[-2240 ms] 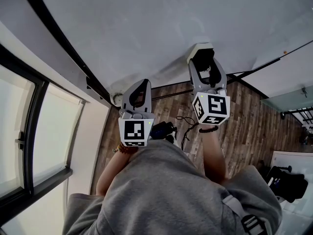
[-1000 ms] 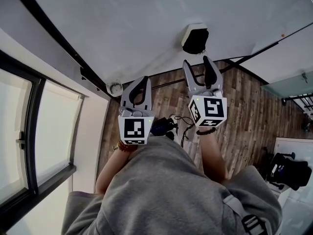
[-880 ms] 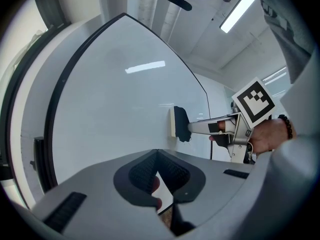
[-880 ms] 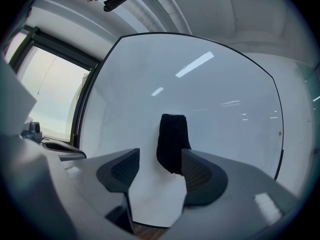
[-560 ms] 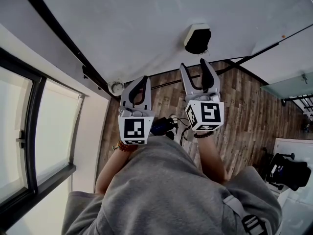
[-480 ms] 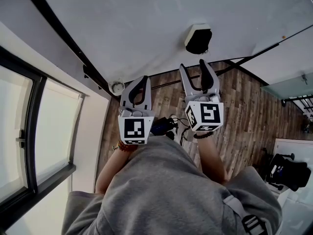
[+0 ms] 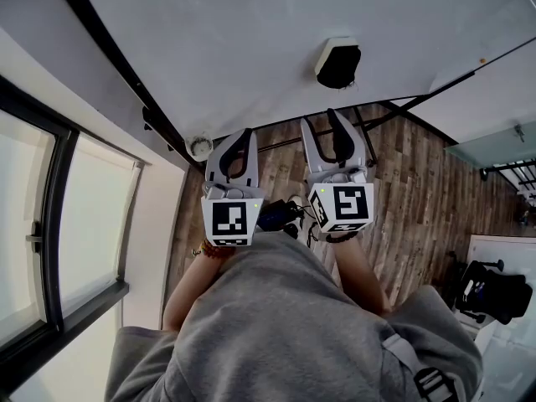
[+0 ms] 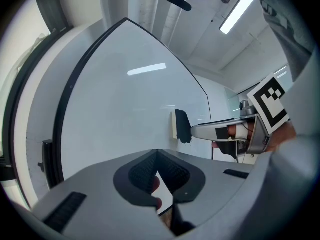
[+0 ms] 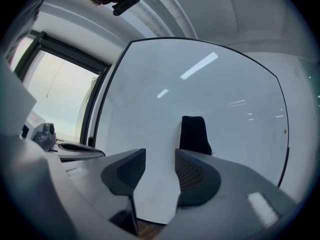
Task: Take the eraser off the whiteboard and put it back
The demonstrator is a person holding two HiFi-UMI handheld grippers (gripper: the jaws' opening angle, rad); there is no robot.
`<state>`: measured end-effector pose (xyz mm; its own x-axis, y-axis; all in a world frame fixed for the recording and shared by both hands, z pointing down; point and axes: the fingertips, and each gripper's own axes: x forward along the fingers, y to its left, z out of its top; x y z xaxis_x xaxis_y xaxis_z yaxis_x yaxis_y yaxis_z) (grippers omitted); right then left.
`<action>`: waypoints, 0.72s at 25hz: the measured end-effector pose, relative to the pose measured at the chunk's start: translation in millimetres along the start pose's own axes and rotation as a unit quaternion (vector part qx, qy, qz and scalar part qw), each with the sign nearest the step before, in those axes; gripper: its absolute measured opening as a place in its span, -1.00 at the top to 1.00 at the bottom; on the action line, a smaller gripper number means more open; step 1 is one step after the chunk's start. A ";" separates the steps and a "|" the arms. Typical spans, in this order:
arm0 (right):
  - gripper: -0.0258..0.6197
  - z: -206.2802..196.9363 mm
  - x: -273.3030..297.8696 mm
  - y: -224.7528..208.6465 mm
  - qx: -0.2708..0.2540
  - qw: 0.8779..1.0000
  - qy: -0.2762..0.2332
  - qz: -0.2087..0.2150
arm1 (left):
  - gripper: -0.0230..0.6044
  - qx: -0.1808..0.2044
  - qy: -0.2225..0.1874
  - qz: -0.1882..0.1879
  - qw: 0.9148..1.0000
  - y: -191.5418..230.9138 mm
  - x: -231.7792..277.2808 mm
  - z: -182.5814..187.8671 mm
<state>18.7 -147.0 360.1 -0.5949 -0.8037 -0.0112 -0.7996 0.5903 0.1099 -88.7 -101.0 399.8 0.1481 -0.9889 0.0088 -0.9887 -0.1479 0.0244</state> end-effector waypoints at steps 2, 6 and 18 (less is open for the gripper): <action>0.33 0.3 -2.5 3.0 0.000 1.000 -0.001 0.003 | 0.91 -0.001 0.001 -0.002 1.000 -2.2 -1.7 -0.8; 0.46 2.2 -9.6 10.0 -0.004 1.000 -0.005 0.009 | 0.91 -0.004 0.002 -0.005 1.000 -6.5 -6.6 0.1; 0.82 15.4 -27.7 31.8 -0.031 0.999 -0.038 0.006 | 0.91 -0.005 -0.004 -0.004 1.000 -8.6 -21.5 4.0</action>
<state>8.5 -104.9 348.6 -0.6114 -0.7869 -0.0840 -0.7867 0.5929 0.1720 -83.4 -78.5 395.4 0.1549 -0.9879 0.0000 -0.9874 -0.1548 0.0337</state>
